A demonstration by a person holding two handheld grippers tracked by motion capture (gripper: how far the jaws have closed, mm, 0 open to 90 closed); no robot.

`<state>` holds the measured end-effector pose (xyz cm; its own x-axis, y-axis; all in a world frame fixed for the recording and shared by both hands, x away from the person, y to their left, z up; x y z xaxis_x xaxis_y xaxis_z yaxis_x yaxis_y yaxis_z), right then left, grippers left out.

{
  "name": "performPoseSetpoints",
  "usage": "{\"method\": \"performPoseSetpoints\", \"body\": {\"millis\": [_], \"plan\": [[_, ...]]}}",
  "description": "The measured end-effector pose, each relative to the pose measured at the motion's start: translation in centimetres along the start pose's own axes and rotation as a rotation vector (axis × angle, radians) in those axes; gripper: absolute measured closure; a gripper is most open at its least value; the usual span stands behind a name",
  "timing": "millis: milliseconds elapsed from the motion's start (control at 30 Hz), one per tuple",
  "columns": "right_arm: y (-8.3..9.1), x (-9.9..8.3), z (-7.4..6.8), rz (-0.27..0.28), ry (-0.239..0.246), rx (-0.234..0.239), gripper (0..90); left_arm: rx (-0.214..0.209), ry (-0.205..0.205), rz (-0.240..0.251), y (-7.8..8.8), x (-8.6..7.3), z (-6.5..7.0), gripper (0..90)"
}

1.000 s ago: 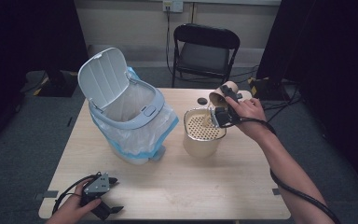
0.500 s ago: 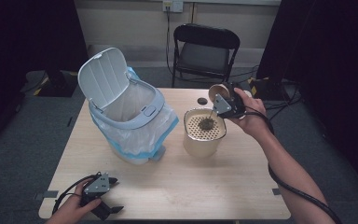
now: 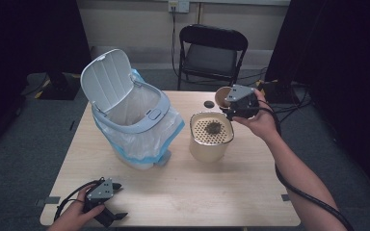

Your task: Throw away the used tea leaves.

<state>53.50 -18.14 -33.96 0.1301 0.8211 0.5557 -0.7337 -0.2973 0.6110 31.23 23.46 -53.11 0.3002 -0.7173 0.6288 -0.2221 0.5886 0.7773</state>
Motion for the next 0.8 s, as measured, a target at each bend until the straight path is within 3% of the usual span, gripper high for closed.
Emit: {"method": "performPoseSetpoints", "body": {"millis": [333, 433, 800], "plan": [[-0.2, 0.3, 0.0, -0.021, -0.098, 0.100, 29.4, 0.003, -0.003, -0.002, 0.0, 0.0, 0.0, 0.0], [-0.4, 0.7, -0.1, -0.026, -0.158, 0.151, 29.4, 0.002, 0.001, 0.002, 0.0, 0.0, 0.0, 0.0], [-0.4, 2.1, 0.1, -0.026, -0.254, 0.254, 29.3, 0.000, -0.004, -0.003, 0.0, 0.0, 0.0, 0.0]]}}
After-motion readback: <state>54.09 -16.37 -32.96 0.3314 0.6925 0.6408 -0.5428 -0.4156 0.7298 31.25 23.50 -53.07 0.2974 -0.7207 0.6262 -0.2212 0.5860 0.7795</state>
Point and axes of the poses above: each handheld gripper's, and its own axes: y roughly backward along the jaws, x roughly out of its top, z roughly to its right, the point moved 4 cm from there along -y, roughly forward along the jaws, and after that the axes turned 7 degrees about -z, right-handed, at the moved point
